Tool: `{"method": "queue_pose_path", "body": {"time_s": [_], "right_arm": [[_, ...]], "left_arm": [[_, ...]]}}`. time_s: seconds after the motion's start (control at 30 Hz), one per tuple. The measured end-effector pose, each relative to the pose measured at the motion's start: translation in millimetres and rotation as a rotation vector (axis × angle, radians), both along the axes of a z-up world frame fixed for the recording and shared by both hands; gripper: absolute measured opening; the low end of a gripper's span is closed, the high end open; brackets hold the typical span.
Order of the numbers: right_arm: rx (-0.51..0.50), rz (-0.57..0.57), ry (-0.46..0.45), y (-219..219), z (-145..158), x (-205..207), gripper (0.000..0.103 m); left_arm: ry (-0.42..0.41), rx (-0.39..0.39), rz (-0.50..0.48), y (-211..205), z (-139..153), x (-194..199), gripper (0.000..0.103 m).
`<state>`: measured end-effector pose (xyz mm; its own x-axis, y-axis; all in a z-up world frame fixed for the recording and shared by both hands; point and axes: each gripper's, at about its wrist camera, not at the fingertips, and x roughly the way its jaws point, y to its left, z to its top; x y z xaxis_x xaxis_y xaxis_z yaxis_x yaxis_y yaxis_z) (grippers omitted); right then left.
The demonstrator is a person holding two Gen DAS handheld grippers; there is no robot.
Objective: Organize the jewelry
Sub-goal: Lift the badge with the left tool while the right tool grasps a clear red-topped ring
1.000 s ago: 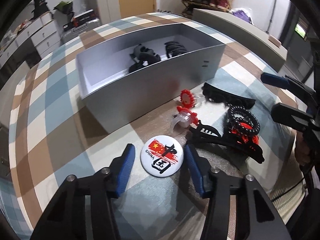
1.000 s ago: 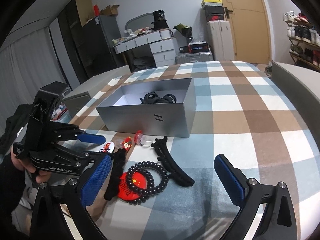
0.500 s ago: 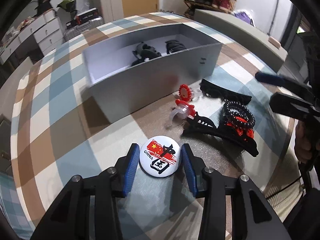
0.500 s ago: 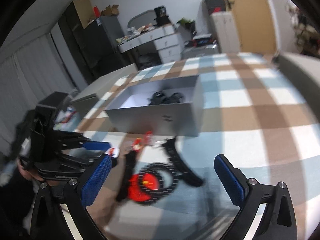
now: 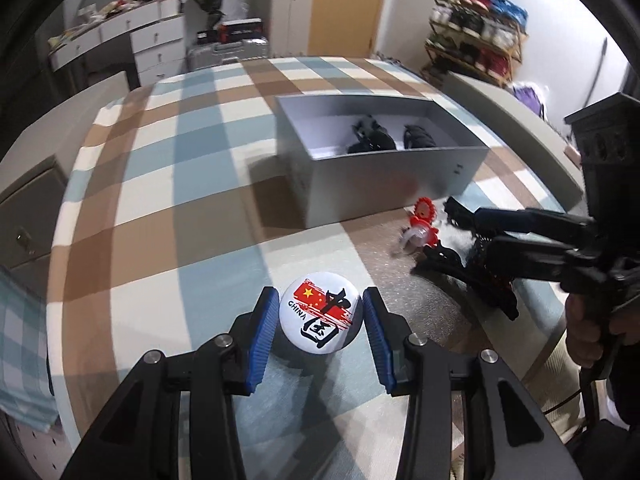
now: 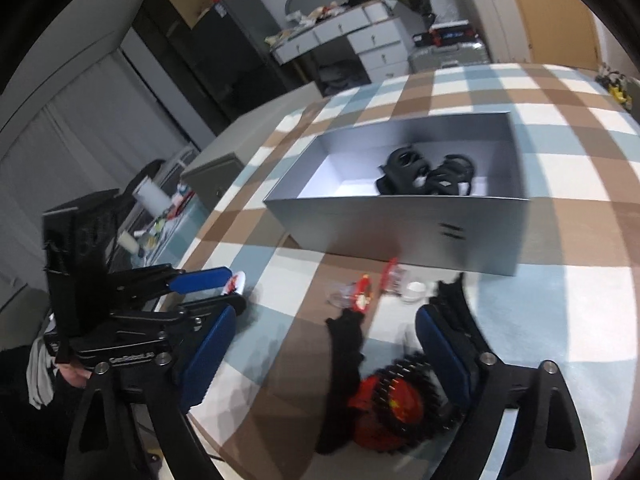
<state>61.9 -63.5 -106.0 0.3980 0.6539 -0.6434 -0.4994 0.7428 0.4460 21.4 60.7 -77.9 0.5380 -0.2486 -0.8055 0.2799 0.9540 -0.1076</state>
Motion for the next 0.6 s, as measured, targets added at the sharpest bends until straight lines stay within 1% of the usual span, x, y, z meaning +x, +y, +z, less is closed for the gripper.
{"method": "queue_pose_path", "body": {"time_s": [0.07, 0.13, 0.2, 0.23, 0.37, 0.43, 0.53, 0.57, 0.6], "right_arm": [[-0.022, 0.007, -0.001, 5.6, -1.5, 1.6, 0.089], [-0.057, 0.002, 0.02, 12.3, -6.5, 7.4, 0.086], [-0.068, 0.007, 0.04, 17.2, -11.0, 11.7, 0.075], [-0.08, 0.007, 0.042, 19.6, -12.3, 12.3, 0.075], [-0.144, -0.018, 0.007, 26.3, -12.6, 12.1, 0.07], [-0.184, -0.025, -0.016, 31.9, -12.7, 12.6, 0.07], [-0.252, -0.024, -0.047, 41.9, -13.4, 11.9, 0.068], [-0.262, -0.024, -0.054, 43.9, -13.5, 11.6, 0.066], [-0.27, -0.024, -0.058, 45.9, -13.8, 11.4, 0.061]], "left_arm": [[-0.006, -0.012, 0.014, 3.3, 0.1, -3.1, 0.037], [-0.011, -0.017, 0.022, 5.8, -0.5, -5.9, 0.037], [-0.017, -0.018, 0.029, 9.1, -0.5, -8.6, 0.037], [-0.021, -0.018, 0.031, 10.6, 0.2, -11.0, 0.037], [-0.03, -0.026, 0.039, 15.7, 1.6, -14.5, 0.037], [-0.03, -0.034, 0.042, 18.3, 1.2, -15.7, 0.037], [-0.028, -0.061, 0.056, 23.2, 0.4, -16.4, 0.037], [-0.029, -0.068, 0.061, 24.1, 0.6, -16.8, 0.037], [-0.031, -0.075, 0.065, 25.0, 0.9, -17.3, 0.037]]}}
